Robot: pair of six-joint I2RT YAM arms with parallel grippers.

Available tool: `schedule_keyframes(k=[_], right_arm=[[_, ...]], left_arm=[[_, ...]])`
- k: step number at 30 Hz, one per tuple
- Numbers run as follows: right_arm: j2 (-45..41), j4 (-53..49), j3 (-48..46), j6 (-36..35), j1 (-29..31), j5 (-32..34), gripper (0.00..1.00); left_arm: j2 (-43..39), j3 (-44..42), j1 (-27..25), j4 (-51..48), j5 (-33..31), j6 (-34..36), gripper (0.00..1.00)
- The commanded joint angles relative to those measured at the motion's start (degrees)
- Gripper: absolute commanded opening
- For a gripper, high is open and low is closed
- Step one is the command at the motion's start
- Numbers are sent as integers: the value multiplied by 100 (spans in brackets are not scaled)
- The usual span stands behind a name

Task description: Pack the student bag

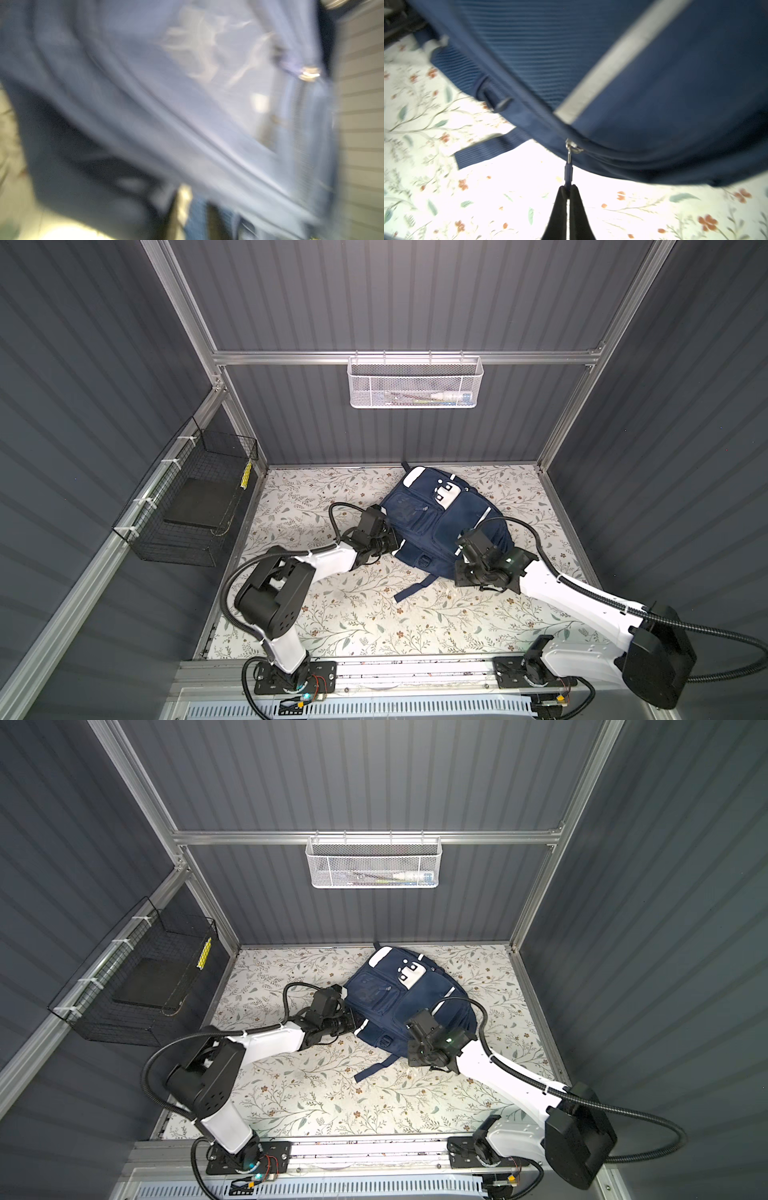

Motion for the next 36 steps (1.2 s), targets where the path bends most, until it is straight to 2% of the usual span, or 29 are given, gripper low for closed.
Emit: schedule_keyframes(k=[1,4,7,10,14,16,17,19,22,23,25,26,28,30,31,33,36], right_arm=[[227,31,460,-148,431,-361,0],[418,118,701,-154,612,-324,0],[446,120,800,-157,658,-340,0],[351,125,902,-180,724,-352,0],[262,44,1080,-201,738,-313,0],[329,15,1056,-213,739,-193,0],[389,-12,998,-178,723,-103,0],[455,-64,803,-4,711,103,0],[146,136,353,379,707,390,0],[-20,159,231,516,711,574,1],[-462,198,-65,739,663,897,6],[-670,190,-172,839,606,1016,11],[-1151,228,-454,992,271,1003,16],[-1398,521,-775,852,-231,511,17],[-1445,722,-915,757,-512,240,17],[-1380,921,-966,550,-812,9,16],[-953,976,-825,311,-877,97,13]], left_arm=[[-490,40,-524,54,-93,-242,59],[-206,-9,-647,638,180,-688,64],[121,141,-650,944,165,-667,65],[351,614,-697,388,86,-407,67],[303,544,-715,258,90,-579,70],[132,459,-712,27,-141,-505,74],[97,449,-705,-73,-301,-434,73],[176,453,-709,-53,-495,-287,56],[526,717,-704,71,-191,-147,45],[598,815,-709,61,-81,-134,38],[666,933,-712,65,29,-150,17],[653,966,-709,32,32,-143,12],[608,1049,-709,-125,32,-73,10],[554,1114,-709,-252,44,-23,0],[513,1122,-697,-276,66,-17,0],[440,1119,-700,-271,143,-98,0],[357,1026,-700,66,440,-480,0]])
